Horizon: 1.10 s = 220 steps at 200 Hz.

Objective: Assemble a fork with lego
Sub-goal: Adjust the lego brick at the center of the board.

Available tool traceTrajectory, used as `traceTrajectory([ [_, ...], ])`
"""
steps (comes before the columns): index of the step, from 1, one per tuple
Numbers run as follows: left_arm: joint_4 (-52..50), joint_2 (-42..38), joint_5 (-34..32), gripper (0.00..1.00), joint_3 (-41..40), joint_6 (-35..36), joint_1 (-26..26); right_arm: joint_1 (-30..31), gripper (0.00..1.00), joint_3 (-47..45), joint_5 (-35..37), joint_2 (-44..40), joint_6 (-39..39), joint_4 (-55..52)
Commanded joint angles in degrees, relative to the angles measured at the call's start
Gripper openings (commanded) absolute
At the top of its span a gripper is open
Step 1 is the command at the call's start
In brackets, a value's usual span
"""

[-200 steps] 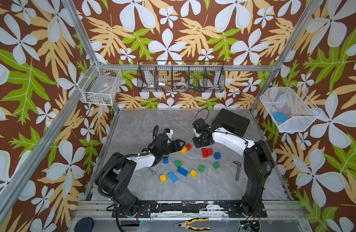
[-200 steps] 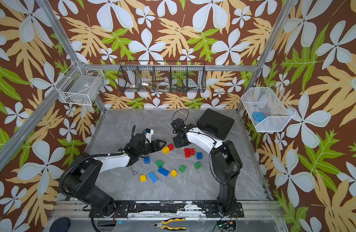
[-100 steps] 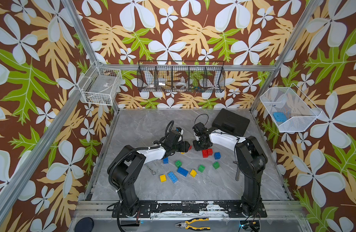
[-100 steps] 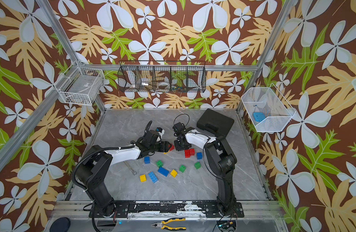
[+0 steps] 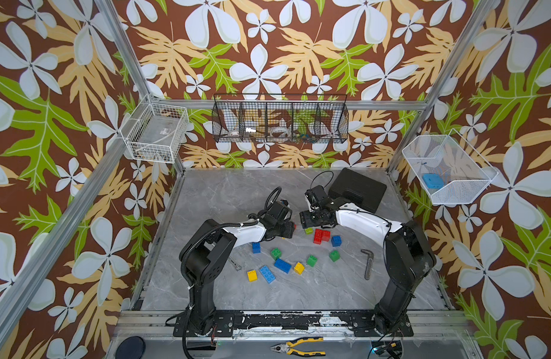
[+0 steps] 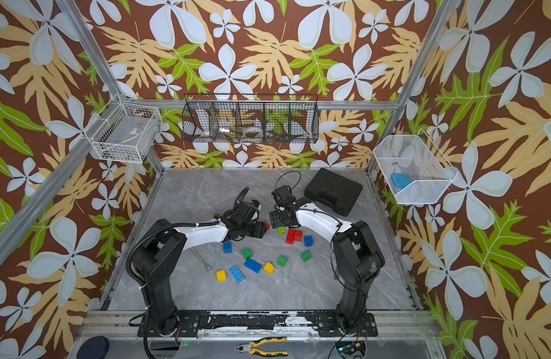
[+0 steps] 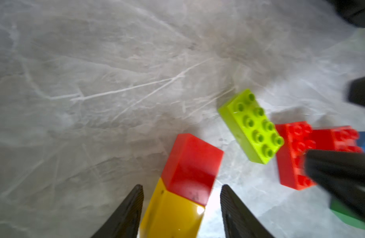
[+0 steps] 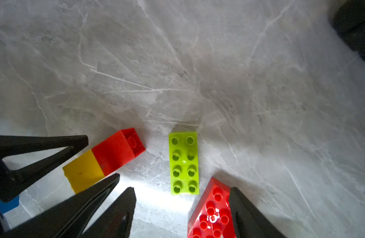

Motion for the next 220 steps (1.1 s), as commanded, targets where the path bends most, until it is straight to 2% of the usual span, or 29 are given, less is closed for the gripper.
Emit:
traceTrajectory([
  [1, -4.5, 1.01, -4.09, 0.61, 1.41, 0.73, -0.67, -0.03, 0.74, -1.4, 3.47, -1.68, 0.53, 1.77],
  [39, -8.13, 3.67, -6.9, 0.53, 4.68, -0.65, -1.49, -0.15, 0.72, -3.73, 6.21, -5.0, 1.16, 3.14],
  [57, -8.5, 3.83, -7.43, 0.44, 5.02, -1.89, -1.49, -0.14, 0.71, -5.55, 7.0, -7.36, 1.25, 5.1],
  [89, -7.98, 3.08, -6.64, 0.35, 4.86, -4.14, -1.48, -0.15, 0.71, -8.99, 7.98, -11.91, 1.16, 8.9],
  [121, -4.33, 0.22, -2.56, 0.27, 3.05, -7.42, -1.27, -0.14, 0.7, -12.93, 9.14, -17.27, 1.07, 13.27],
  [137, 0.31, -2.54, 1.92, 0.23, 0.4, -10.57, -0.46, -0.14, 0.7, -15.02, 8.77, -19.63, 1.31, 15.97],
  [160, 10.19, -7.51, 8.16, 0.16, -5.77, -18.87, 1.75, -0.17, 0.69, -17.73, 7.24, -22.46, 2.15, 19.63],
  [184, 25.48, -13.83, 12.89, 0.15, -14.84, -31.01, 3.68, -0.17, 0.68, -21.97, 3.58, -25.71, 4.21, 25.64],
  [204, 36.27, -18.31, 13.0, 0.15, -19.56, -41.42, 3.83, -0.18, 0.68, -26.68, -1.02, -28.16, 6.82, 33.74],
  [220, 41.08, -20.82, 11.18, 0.15, -21.47, -49.65, 3.78, -0.09, 0.66, -29.05, -3.27, -29.03, 8.57, 38.95],
])
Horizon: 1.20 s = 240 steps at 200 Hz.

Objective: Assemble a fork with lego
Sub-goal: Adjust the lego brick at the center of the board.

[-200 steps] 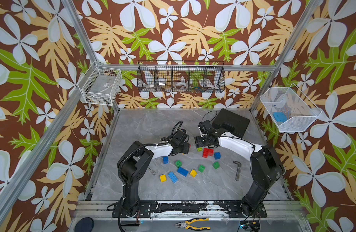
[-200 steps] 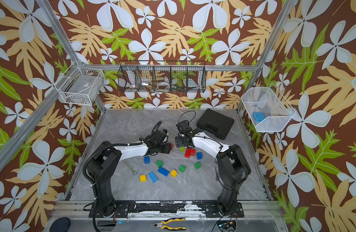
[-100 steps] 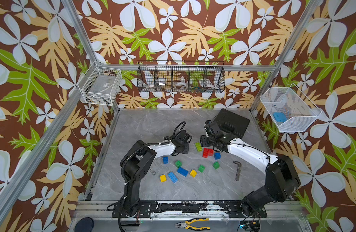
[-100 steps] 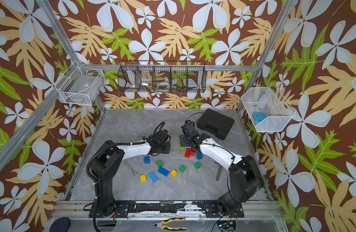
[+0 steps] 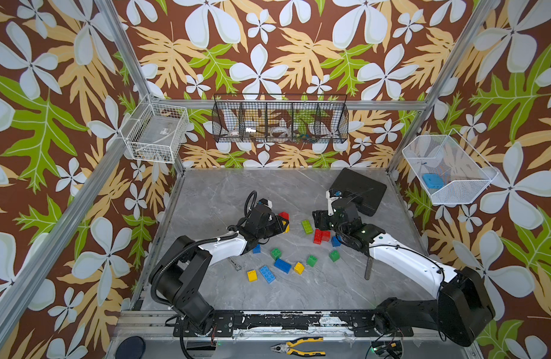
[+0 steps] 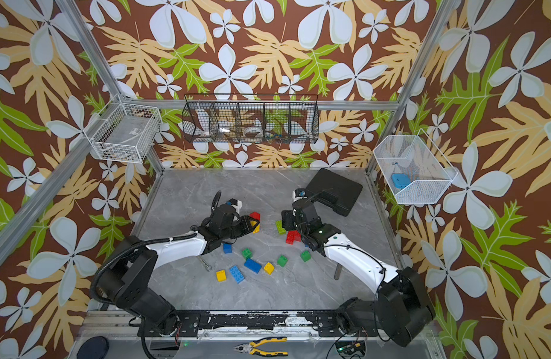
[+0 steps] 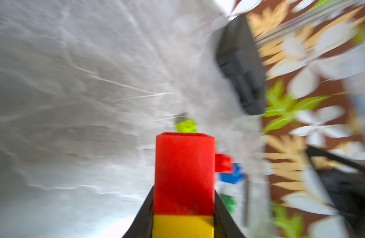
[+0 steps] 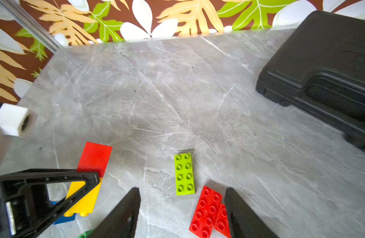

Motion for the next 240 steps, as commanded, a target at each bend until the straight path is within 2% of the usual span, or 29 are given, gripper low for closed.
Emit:
traceTrajectory([
  [1, 16.99, -3.12, 0.5, 0.15, -2.7, -17.34, 0.07, 0.11, 0.66, -2.84, -5.57, -1.21, 3.79, 12.1],
  [20, 20.08, -5.89, -3.52, 0.14, -4.69, -25.2, -0.11, 1.3, 0.64, -5.31, -6.38, -2.07, 5.2, 18.53],
  [41, 20.24, -9.33, -8.97, 0.14, -6.13, -31.51, -0.65, 5.87, 0.65, -7.66, -2.64, -2.38, 4.9, 25.89],
  [58, 20.34, -12.38, -13.42, 0.14, -7.17, -35.85, -1.35, 8.99, 0.66, -10.31, 0.09, -2.02, 5.55, 33.5],
  [76, 19.14, -15.04, -16.92, 0.14, -7.59, -39.32, -1.9, 9.91, 0.67, -13.39, -0.6, -0.43, 7.33, 43.18],
  [94, 16.21, -16.99, -18.1, 0.14, -6.77, -41.79, -1.91, 12.3, 0.69, -14.18, 0.61, 0.7, 4.25, 49.1],
  [132, 11.27, -19.99, -19.99, 0.14, -5.34, -43.5, -1.89, 17.4, 0.72, -11.25, 4.23, 3.04, -2.31, 52.71],
  [157, 10.81, -20.89, -20.13, 0.14, -4.83, -43.73, -1.91, 17.68, 0.72, -9.62, 4.82, 5.2, -1.89, 53.96],
  [240, 11.75, -22.08, -19.46, 0.13, -5.64, -46.31, -2.26, 19.2, 0.71, -2.11, 2.72, 11.28, -10.76, 51.76],
])
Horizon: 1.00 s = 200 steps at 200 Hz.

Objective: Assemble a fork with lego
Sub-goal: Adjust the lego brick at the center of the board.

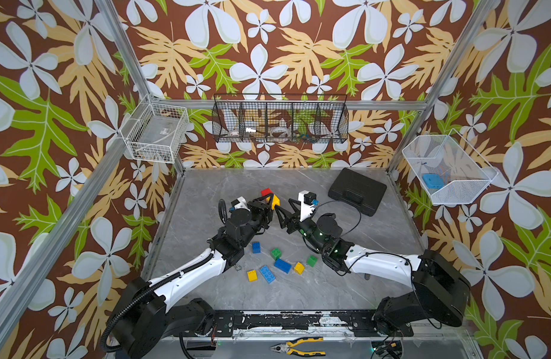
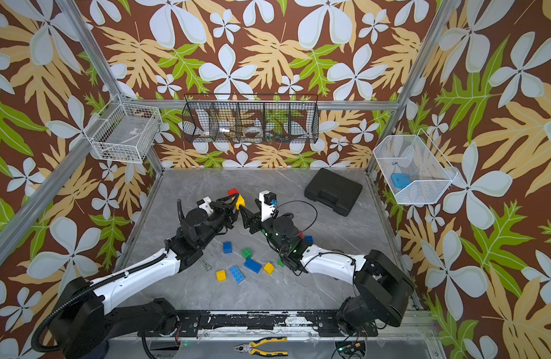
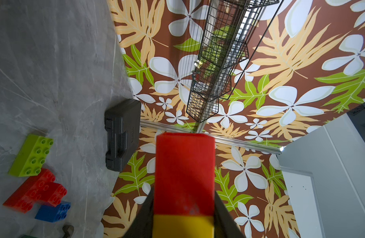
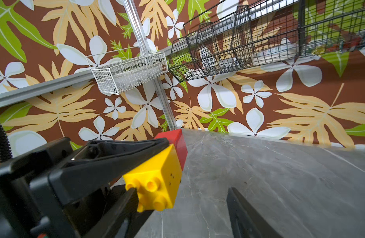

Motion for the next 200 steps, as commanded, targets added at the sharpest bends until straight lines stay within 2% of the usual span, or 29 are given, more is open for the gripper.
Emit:
traceTrajectory([
  [1, 1.84, -0.49, 0.47, 0.13, -0.18, -1.17, -0.2, 0.79, 0.71, 1.04, -0.64, 0.74, -4.01, 0.45],
  [54, 3.46, 0.21, 1.64, 0.11, -0.24, -1.99, -0.29, 2.03, 0.69, 2.99, 0.76, 2.48, -6.04, -1.2],
  [140, 4.07, -0.41, 2.12, 0.1, -0.79, -2.5, -0.47, 2.03, 0.49, 6.55, 3.16, 5.01, -8.84, -4.34],
  [200, 4.39, -0.68, 2.51, 0.1, -1.07, -2.76, -0.47, 2.04, 0.32, 8.13, 3.23, 5.06, -9.98, -6.7],
])
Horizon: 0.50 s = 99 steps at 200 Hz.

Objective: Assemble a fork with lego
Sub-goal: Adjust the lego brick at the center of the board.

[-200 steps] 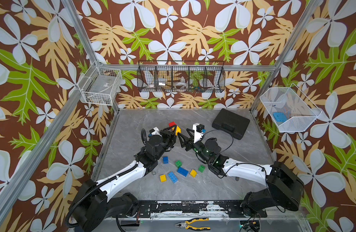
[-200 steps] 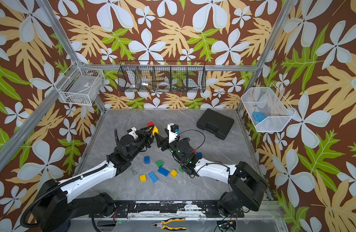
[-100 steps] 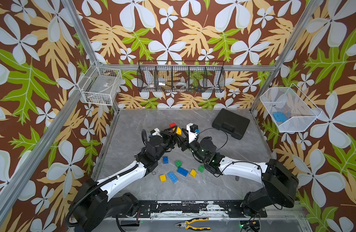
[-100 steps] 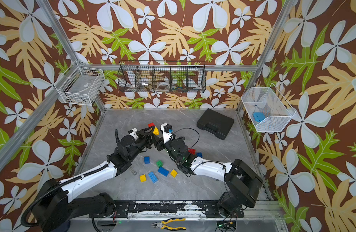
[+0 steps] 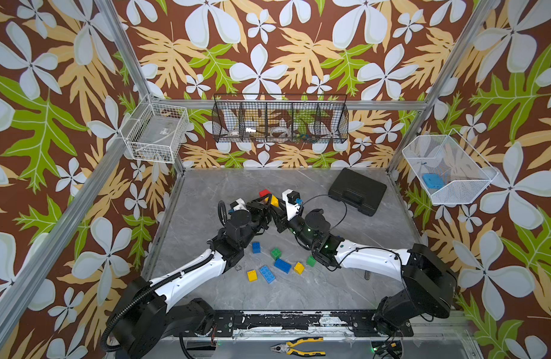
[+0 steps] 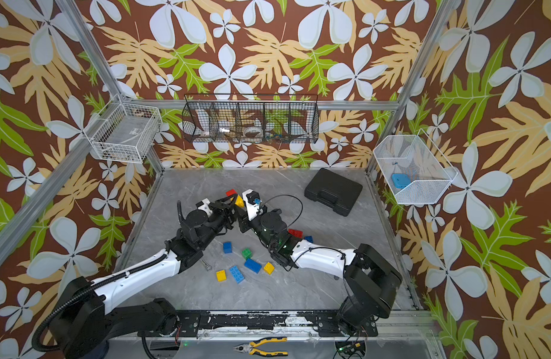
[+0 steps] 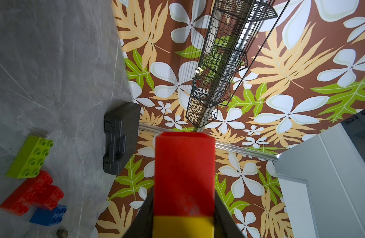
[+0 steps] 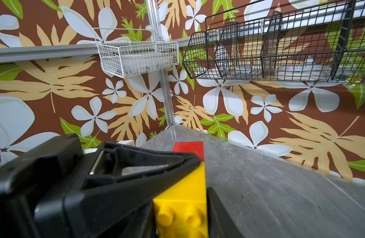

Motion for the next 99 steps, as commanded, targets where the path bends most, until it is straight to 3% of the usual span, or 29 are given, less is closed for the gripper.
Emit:
traceTrajectory([
  [1, 3.33, -0.62, 3.74, 0.1, -0.03, -0.9, -0.14, -0.15, 0.31, 0.81, 2.6, 0.07, 0.11, -2.41],
  [31, 4.69, -0.62, 4.09, 0.15, -0.76, -1.18, -0.14, -0.13, 0.26, 1.44, 3.52, -1.01, -0.26, -4.44],
  [47, 6.23, -0.46, 4.11, 0.25, -1.53, -1.51, -0.14, -0.15, 0.24, 1.52, 4.62, -2.06, 0.08, -5.64],
  [59, 7.31, -0.48, 4.14, 0.42, -2.25, -1.77, -0.03, -0.2, 0.23, 1.53, 6.09, -3.04, 0.82, -6.98],
  [99, 7.52, -1.54, 5.18, 0.83, -4.33, 0.97, 1.71, -1.85, 0.21, 2.43, 11.91, -6.66, 5.61, -17.75],
])
